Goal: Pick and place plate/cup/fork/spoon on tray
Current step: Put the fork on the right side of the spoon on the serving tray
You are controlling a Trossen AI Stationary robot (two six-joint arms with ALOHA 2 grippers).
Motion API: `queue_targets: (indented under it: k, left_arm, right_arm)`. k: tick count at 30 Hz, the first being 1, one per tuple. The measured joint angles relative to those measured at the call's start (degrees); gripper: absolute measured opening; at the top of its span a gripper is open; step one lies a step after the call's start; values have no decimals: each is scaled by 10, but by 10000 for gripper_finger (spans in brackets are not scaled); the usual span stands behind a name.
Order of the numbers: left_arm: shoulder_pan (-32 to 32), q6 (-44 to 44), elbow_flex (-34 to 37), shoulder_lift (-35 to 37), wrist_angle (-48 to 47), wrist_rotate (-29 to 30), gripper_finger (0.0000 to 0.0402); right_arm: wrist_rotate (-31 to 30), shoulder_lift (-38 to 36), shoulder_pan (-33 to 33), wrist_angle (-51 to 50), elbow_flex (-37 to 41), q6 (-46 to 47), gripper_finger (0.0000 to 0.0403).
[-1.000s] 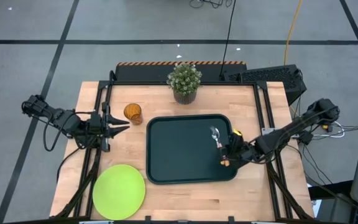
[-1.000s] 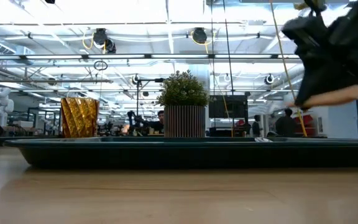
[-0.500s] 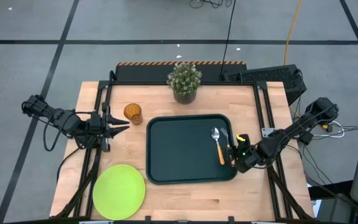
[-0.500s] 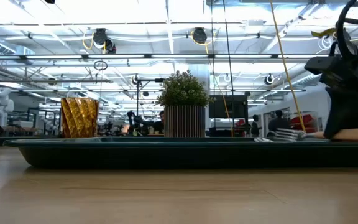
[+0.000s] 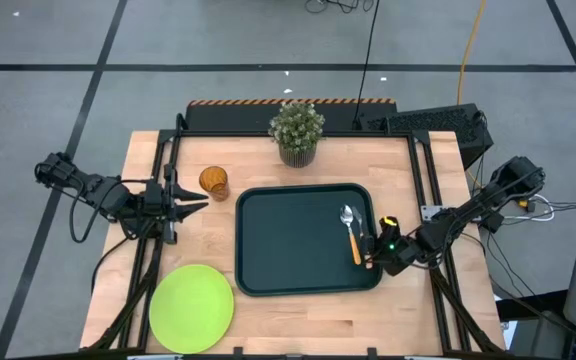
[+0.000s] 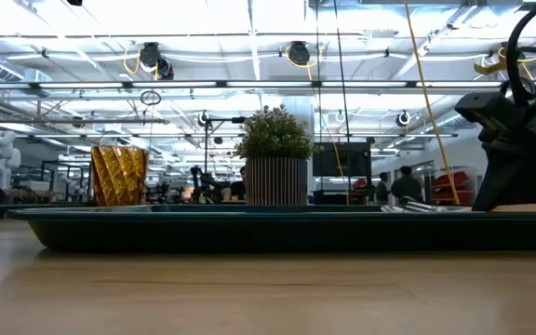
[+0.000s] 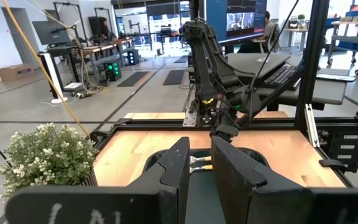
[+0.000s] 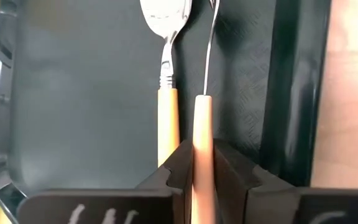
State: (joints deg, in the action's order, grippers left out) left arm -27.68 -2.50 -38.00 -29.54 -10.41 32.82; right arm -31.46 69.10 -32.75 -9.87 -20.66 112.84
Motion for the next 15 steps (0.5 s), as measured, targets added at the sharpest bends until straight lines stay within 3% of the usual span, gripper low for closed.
queue_targets:
  k: [9,15]
  left_arm:
    - [0,-2,0,0,0,0,72]
    - [0,-2,0,0,0,0,72]
  right_arm:
    - [-1,0,0,24,12,-30,42]
    - [-1,0,0,26,12,-39,75]
